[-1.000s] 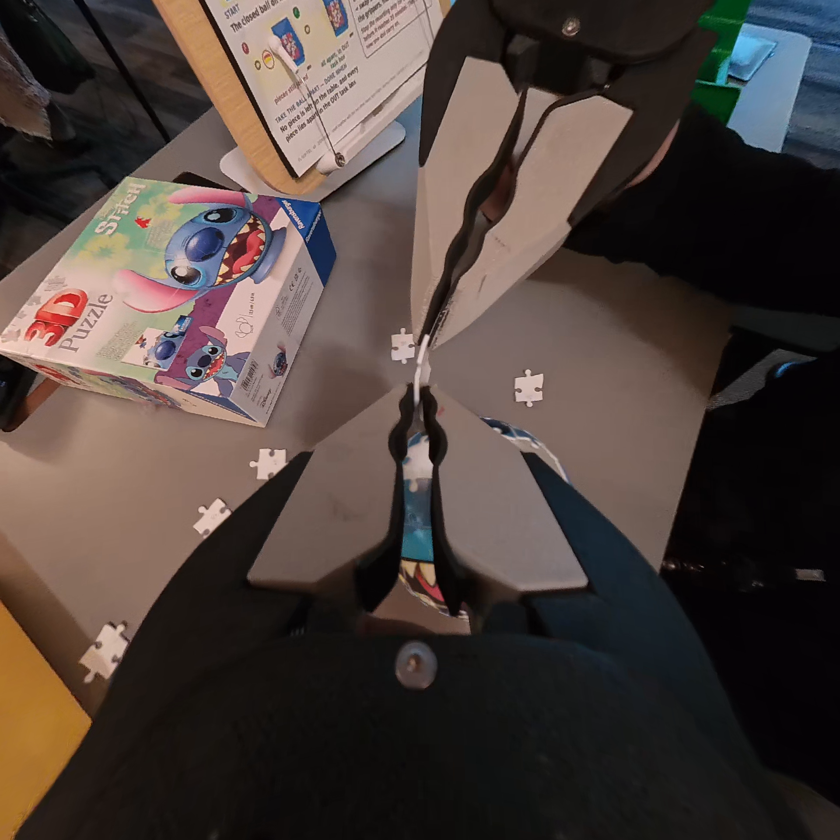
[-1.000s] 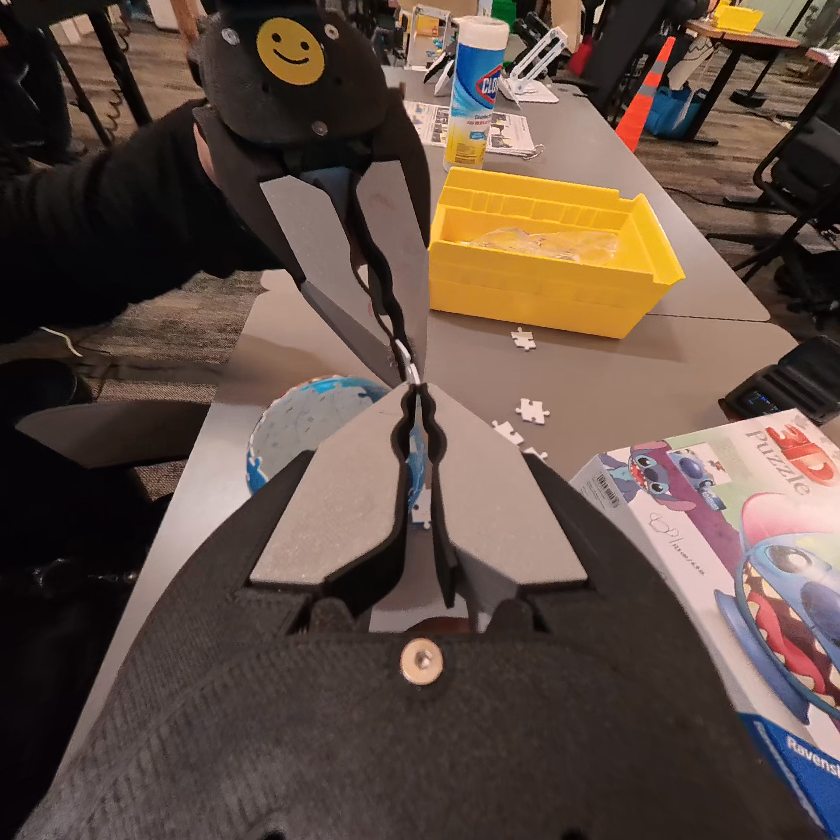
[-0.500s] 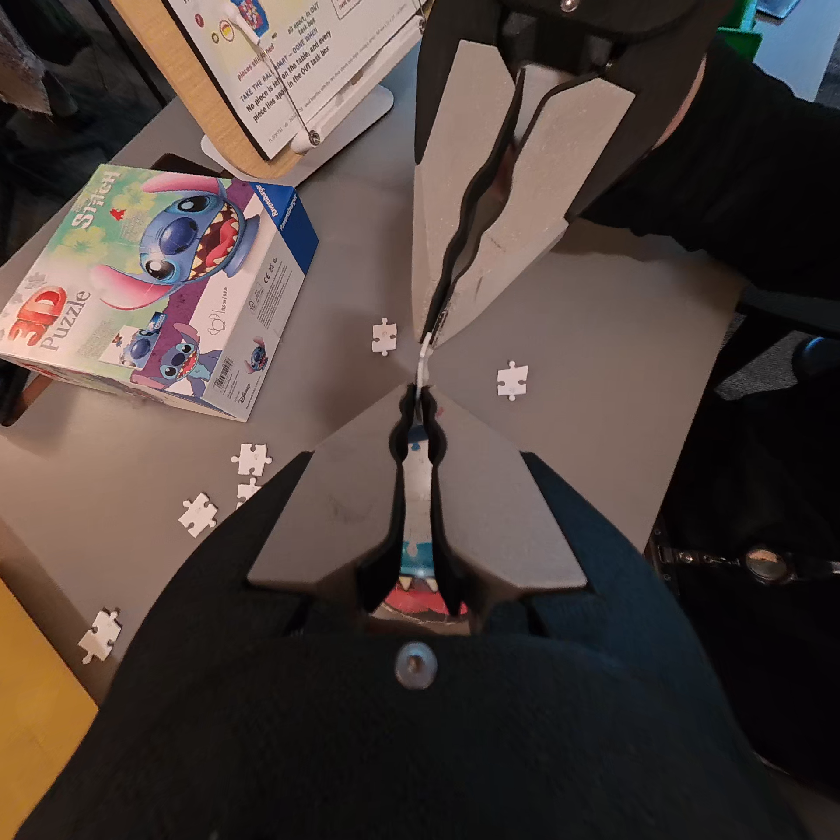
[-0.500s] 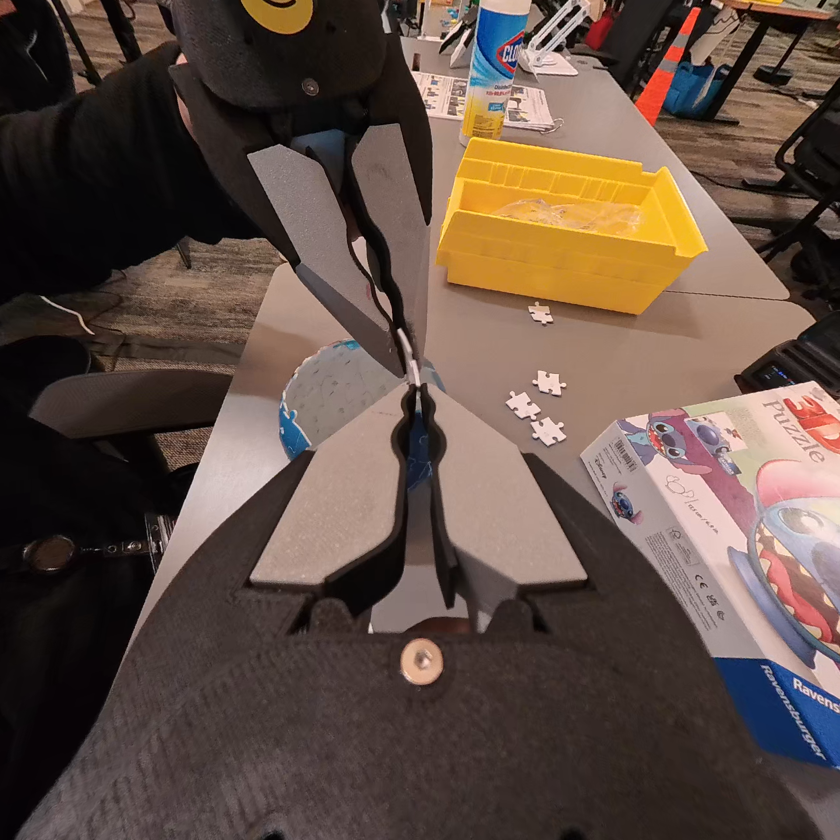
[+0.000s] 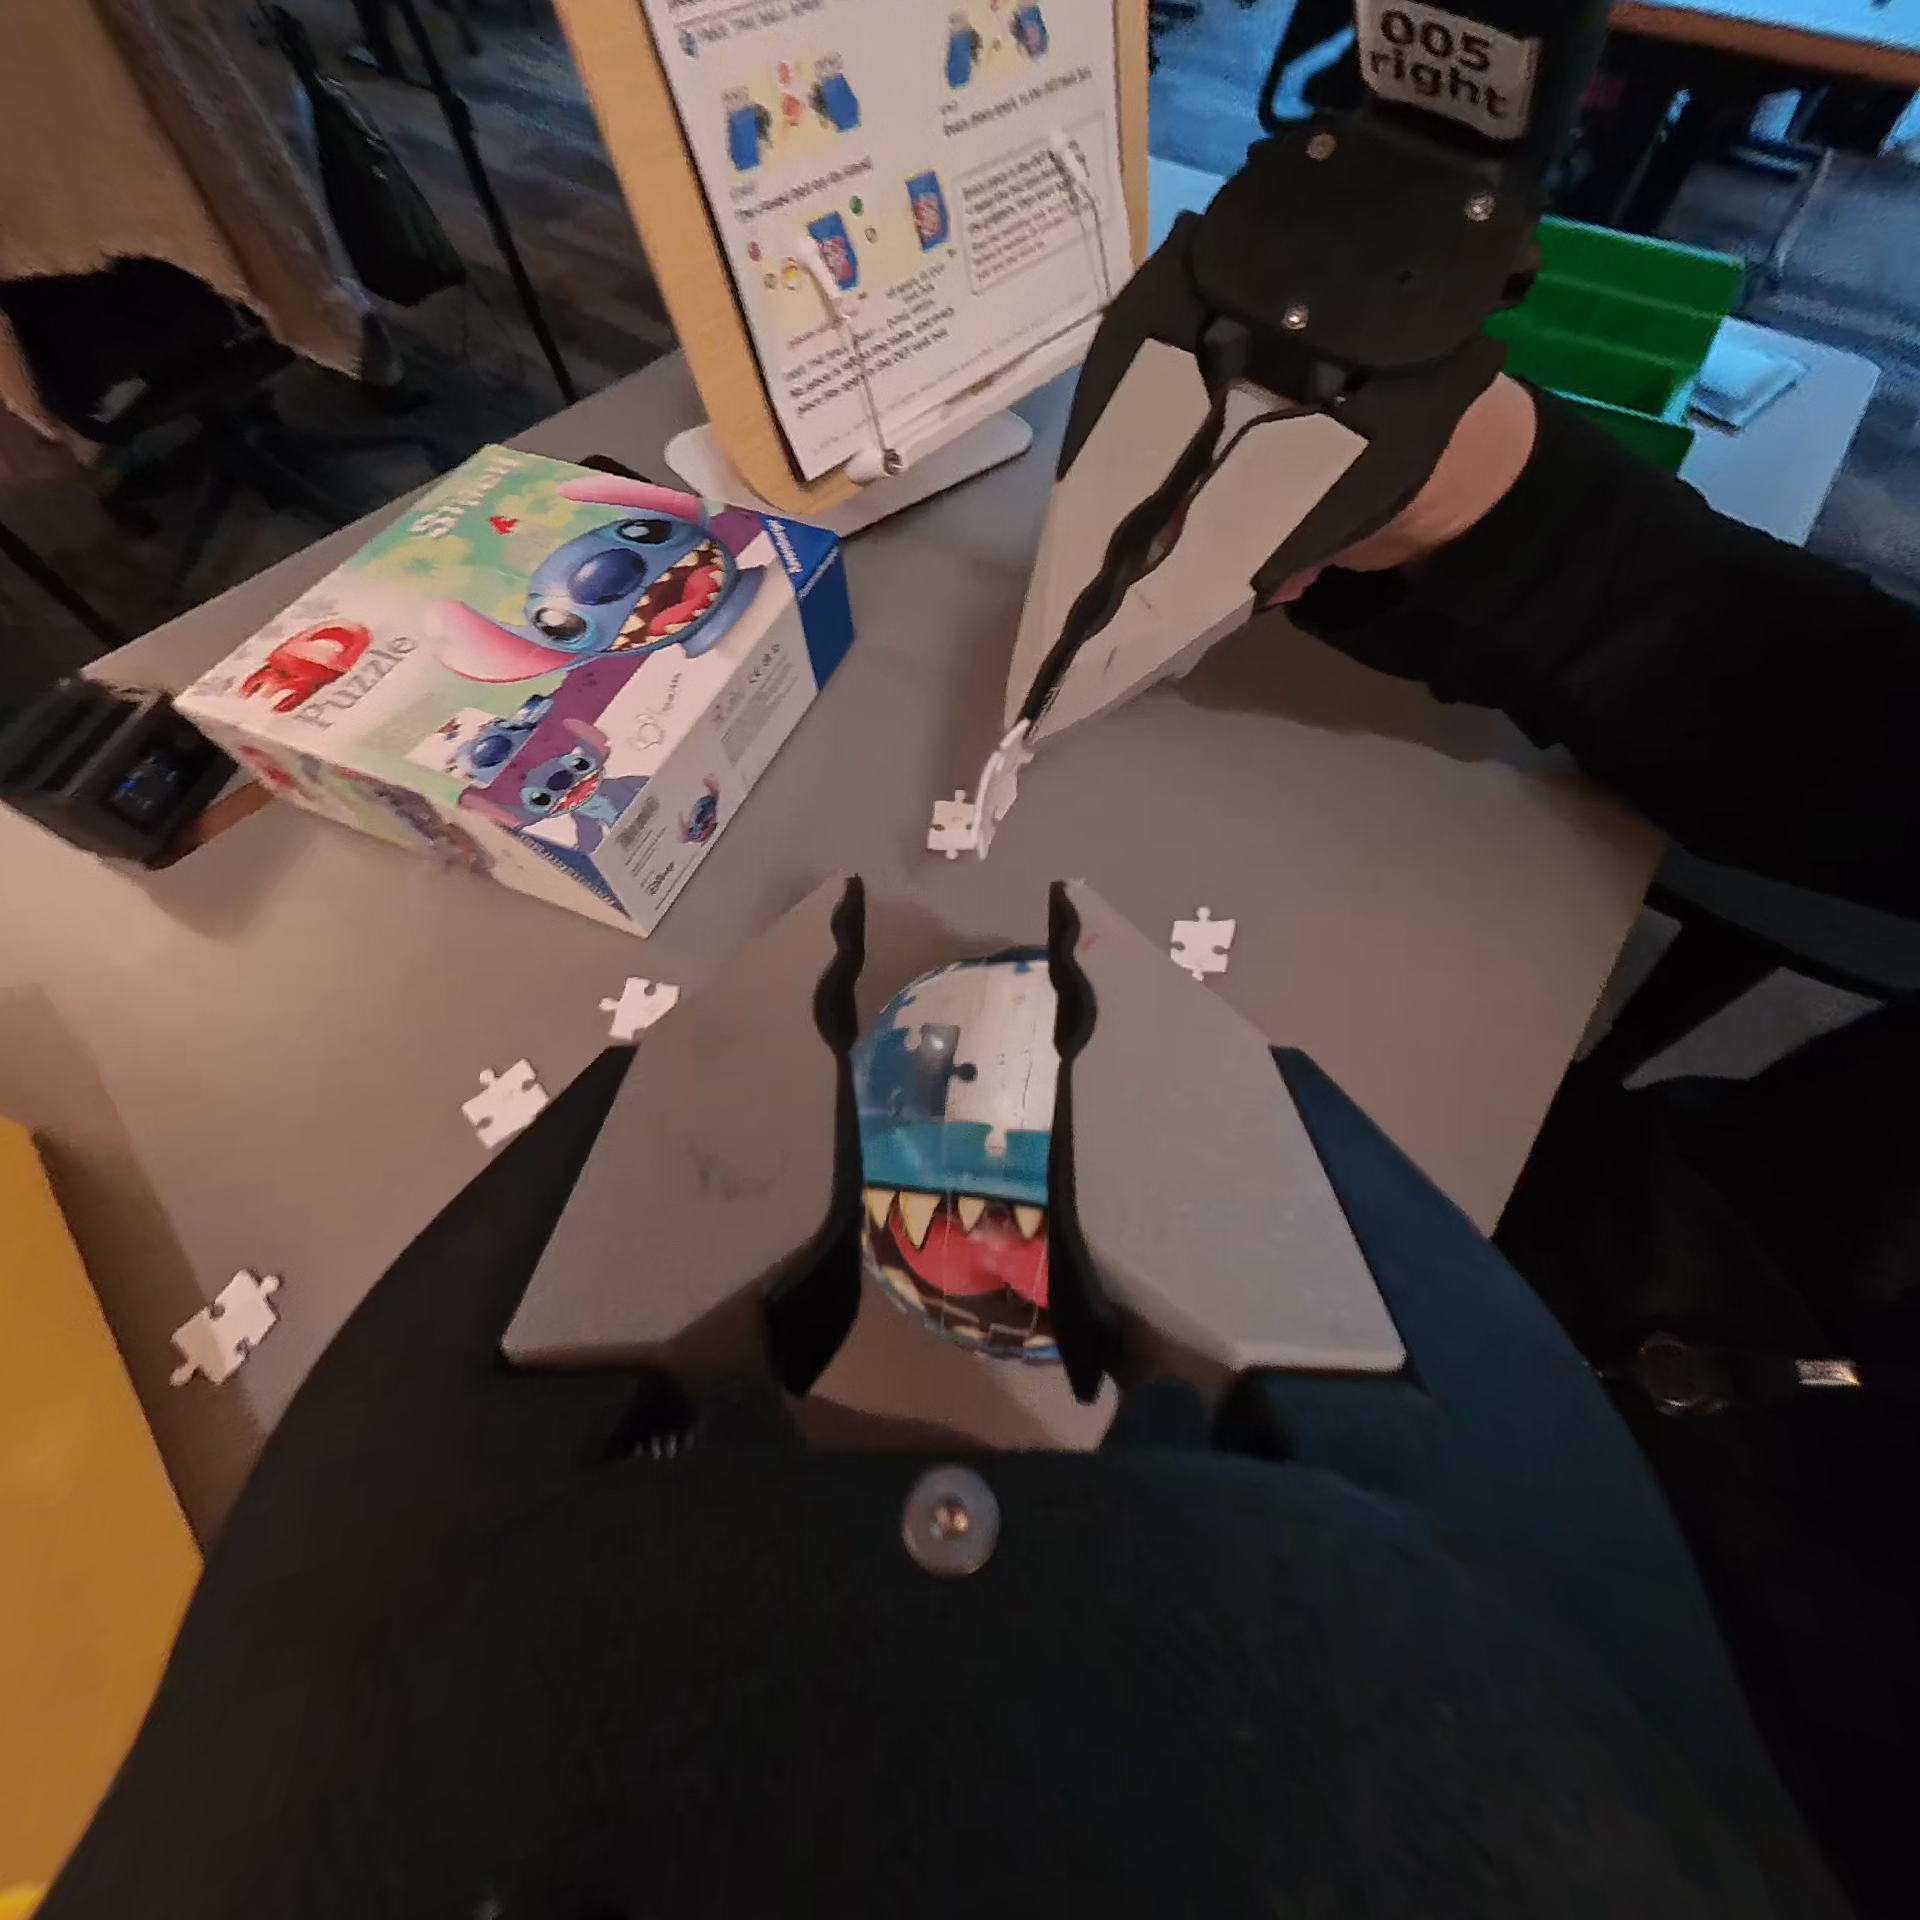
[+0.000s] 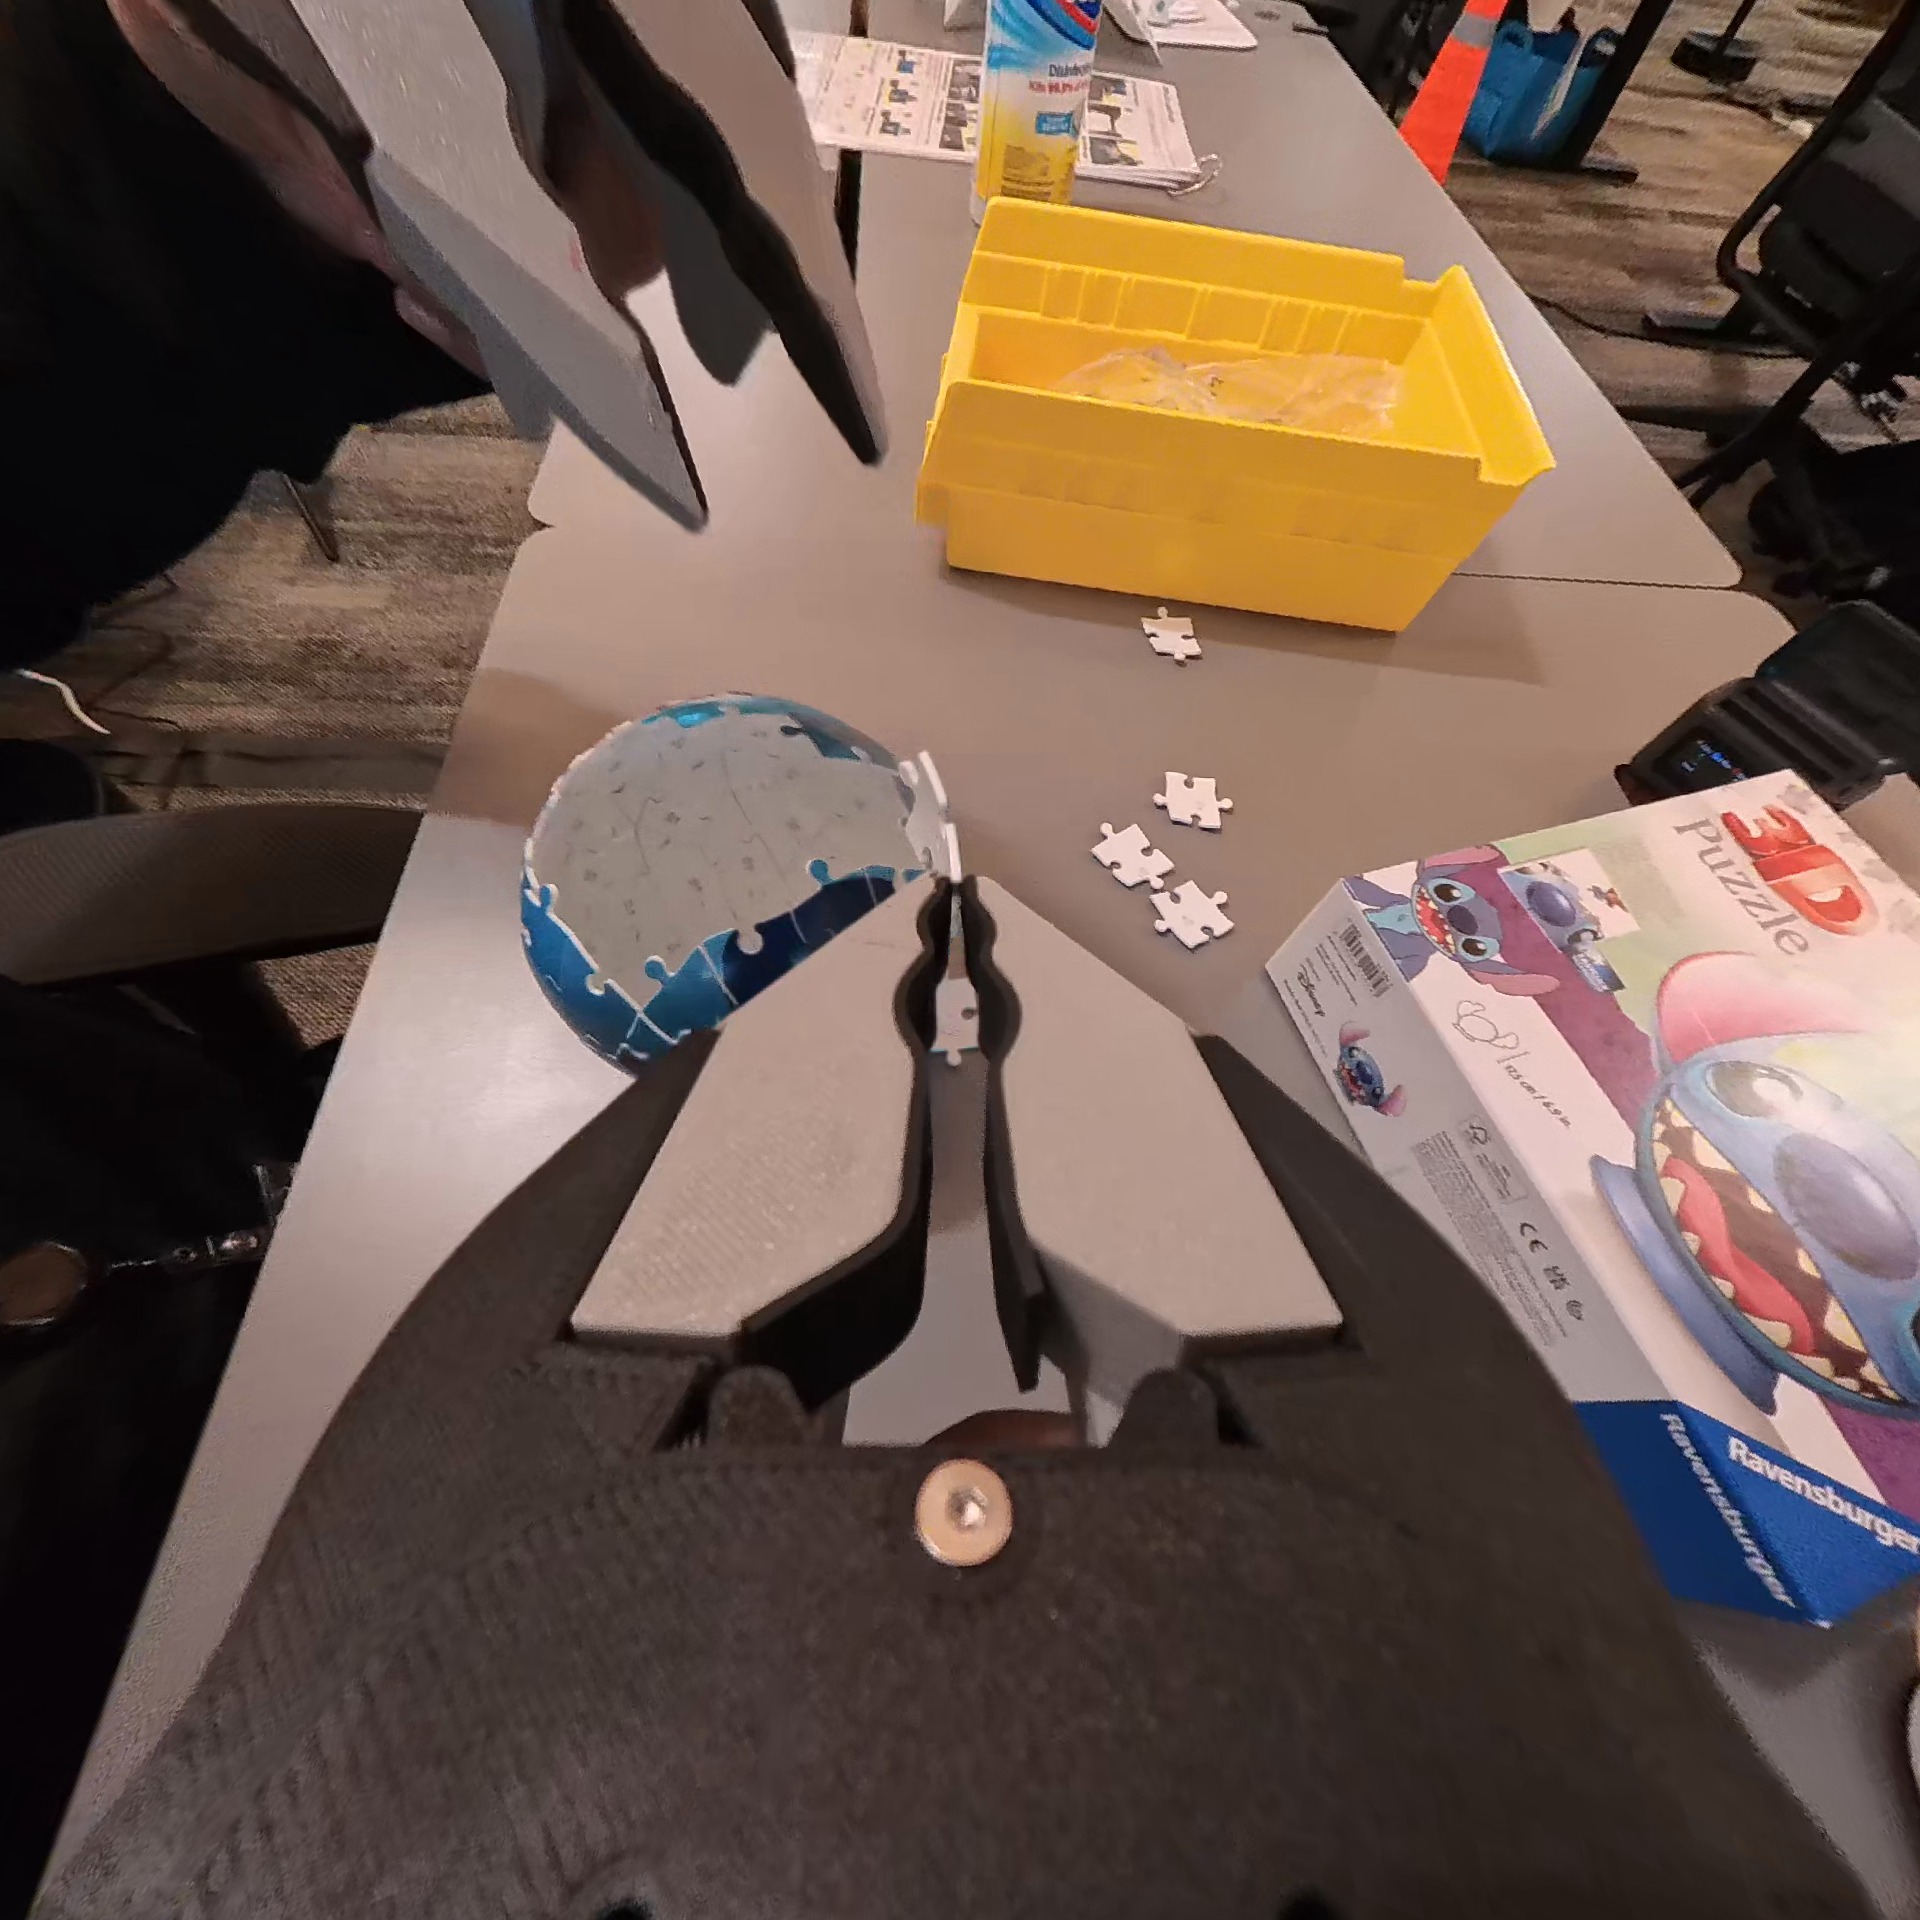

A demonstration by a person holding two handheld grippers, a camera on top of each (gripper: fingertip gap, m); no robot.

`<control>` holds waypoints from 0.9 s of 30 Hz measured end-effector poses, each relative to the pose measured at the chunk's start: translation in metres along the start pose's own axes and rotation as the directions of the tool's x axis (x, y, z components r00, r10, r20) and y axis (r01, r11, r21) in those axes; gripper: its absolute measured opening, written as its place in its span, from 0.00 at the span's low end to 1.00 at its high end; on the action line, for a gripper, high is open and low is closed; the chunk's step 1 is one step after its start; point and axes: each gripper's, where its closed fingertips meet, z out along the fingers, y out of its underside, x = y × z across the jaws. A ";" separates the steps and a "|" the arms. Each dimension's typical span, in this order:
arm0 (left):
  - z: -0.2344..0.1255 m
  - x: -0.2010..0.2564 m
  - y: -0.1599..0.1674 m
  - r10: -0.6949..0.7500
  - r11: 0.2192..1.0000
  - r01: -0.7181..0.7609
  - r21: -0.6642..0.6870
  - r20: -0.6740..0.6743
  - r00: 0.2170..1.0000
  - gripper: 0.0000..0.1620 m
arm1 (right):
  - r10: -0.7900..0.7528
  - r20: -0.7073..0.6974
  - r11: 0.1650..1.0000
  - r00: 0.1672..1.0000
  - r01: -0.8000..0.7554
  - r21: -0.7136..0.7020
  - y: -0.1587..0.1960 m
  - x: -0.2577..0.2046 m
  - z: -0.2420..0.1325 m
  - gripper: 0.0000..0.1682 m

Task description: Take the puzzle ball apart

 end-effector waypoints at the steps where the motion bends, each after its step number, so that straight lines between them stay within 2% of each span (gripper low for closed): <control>1: -0.005 -0.002 0.003 -0.016 1.000 0.015 0.014 0.009 1.000 0.21 | -0.013 -0.002 1.000 1.000 0.013 0.000 0.001 0.000 0.000 0.00; 9: -0.029 -0.008 0.015 -0.094 0.990 0.087 0.110 0.065 0.993 0.21 | 0.007 0.017 1.000 1.000 -0.007 -0.003 0.005 0.005 0.006 0.00; 27: -0.028 -0.004 0.055 -0.249 0.955 0.228 0.189 0.101 0.963 0.22 | -0.023 0.033 0.999 0.999 0.024 -0.042 0.012 0.003 0.014 0.00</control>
